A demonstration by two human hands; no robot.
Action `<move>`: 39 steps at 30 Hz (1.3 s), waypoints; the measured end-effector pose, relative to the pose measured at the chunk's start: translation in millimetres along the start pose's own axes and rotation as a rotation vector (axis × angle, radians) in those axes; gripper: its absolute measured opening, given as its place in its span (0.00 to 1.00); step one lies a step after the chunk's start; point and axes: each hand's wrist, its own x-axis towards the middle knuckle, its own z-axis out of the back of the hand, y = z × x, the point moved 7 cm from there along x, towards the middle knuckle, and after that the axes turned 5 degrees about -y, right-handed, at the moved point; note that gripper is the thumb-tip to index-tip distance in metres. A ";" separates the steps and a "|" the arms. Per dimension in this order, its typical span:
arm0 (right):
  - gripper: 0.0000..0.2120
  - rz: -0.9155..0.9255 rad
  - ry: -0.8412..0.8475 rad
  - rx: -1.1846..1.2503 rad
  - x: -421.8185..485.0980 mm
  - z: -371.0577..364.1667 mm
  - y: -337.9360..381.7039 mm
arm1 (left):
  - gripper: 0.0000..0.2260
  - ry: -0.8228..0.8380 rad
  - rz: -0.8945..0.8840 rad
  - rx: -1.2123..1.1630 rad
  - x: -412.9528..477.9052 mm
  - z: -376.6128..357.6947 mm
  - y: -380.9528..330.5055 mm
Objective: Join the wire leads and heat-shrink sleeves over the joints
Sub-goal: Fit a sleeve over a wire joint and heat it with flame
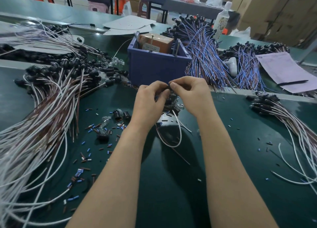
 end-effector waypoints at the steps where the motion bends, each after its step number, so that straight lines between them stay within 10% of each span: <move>1: 0.06 -0.045 0.019 0.080 -0.6 -1.9 -4.3 | 0.07 0.003 -0.004 -0.002 0.0 -0.3 -0.5; 10: 0.07 -0.250 0.123 0.486 -7.0 -11.5 -21.9 | 0.06 0.004 -0.009 -0.035 -1.8 -2.9 -3.3; 19: 0.07 -0.325 0.024 0.139 -2.5 31.7 -27.7 | 0.07 0.011 0.108 -0.245 -0.1 -7.7 9.4; 29: 0.18 -0.579 0.761 -0.127 -51.7 -23.6 -19.8 | 0.06 -0.264 0.184 -0.448 3.1 15.9 19.9; 39: 0.24 -0.525 0.393 0.140 -25.8 -9.5 -12.2 | 0.05 -0.271 0.493 -1.401 4.7 19.0 26.8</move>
